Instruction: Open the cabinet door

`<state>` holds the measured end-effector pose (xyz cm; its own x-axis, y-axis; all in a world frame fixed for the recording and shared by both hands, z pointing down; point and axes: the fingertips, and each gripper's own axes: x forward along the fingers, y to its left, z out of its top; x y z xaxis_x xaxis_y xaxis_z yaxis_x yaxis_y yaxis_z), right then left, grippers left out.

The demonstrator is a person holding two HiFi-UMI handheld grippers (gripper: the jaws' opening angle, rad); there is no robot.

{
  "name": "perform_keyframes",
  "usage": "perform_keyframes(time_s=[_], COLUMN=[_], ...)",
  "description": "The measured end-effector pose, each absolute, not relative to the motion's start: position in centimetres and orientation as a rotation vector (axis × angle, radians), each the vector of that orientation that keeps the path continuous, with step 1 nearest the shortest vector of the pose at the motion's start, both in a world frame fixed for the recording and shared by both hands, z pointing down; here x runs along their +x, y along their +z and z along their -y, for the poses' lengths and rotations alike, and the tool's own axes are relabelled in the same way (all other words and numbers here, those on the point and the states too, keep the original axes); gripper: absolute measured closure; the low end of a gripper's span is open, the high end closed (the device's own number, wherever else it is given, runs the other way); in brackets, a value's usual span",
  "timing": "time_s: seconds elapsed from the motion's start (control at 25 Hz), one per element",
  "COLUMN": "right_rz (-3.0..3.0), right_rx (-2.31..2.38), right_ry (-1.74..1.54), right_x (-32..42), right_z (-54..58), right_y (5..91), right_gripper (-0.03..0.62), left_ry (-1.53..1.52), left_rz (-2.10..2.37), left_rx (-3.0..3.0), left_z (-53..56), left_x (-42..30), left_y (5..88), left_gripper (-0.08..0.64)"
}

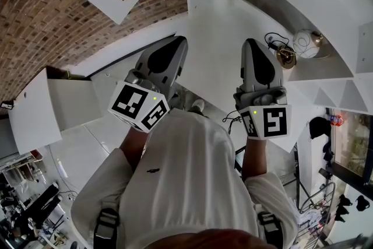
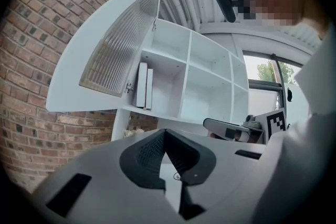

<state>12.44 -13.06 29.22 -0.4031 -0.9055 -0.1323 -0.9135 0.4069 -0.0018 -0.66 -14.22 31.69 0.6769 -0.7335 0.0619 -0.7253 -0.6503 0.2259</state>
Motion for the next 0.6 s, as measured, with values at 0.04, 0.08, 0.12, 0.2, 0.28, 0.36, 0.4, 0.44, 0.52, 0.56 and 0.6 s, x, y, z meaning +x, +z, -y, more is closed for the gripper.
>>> perform_keyframes(time_s=[0.04, 0.08, 0.12, 0.2, 0.28, 0.36, 0.4, 0.44, 0.52, 0.56, 0.6], right_rz=[-2.539, -2.54, -2.541, -2.541, -2.539, -2.538, -2.54, -2.543, -2.545, -2.543, -2.54], right_rx=[-1.648, -1.647, -1.646, -1.645, -1.644, -1.643, -1.641, -1.64, -1.638, -1.636, -1.635], right_ry=[0.107, 0.107, 0.107, 0.11, 0.111, 0.11, 0.11, 0.108, 0.109, 0.112, 0.115], right_x=[12.47, 12.49, 12.49, 12.48, 12.53, 12.62, 12.65, 12.67, 12.69, 12.7, 12.72], right_z=[13.07, 13.09, 13.13, 13.24, 13.34, 13.44, 13.49, 13.52, 13.56, 13.56, 13.57], right_y=[29.25, 29.29, 29.31, 29.23, 29.1, 29.05, 29.07, 29.13, 29.17, 29.12, 29.06], right_gripper=[0.581, 0.581, 0.581, 0.581, 0.581, 0.581, 0.581, 0.581, 0.581, 0.581, 0.581], left_ry=[-0.052, -0.053, -0.054, -0.055, -0.055, -0.056, -0.058, -0.058, -0.056, -0.055, -0.054], left_rz=[1.177, 1.178, 1.18, 1.181, 1.183, 1.183, 1.184, 1.184, 1.186, 1.187, 1.188], left_rx=[2.658, 2.657, 2.656, 2.654, 2.654, 2.654, 2.654, 2.653, 2.652, 2.651, 2.651], left_z=[14.22, 14.23, 14.25, 14.3, 14.38, 14.46, 14.48, 14.5, 14.52, 14.53, 14.55], left_x=[-0.65, -0.67, -0.69, -0.69, -0.64, -0.56, -0.52, -0.48, -0.42, -0.4, -0.39], left_y=[31.71, 31.72, 31.72, 31.67, 31.61, 31.57, 31.56, 31.57, 31.61, 31.64, 31.66], left_gripper=[0.552, 0.552, 0.552, 0.552, 0.552, 0.552, 0.552, 0.552, 0.552, 0.553, 0.552])
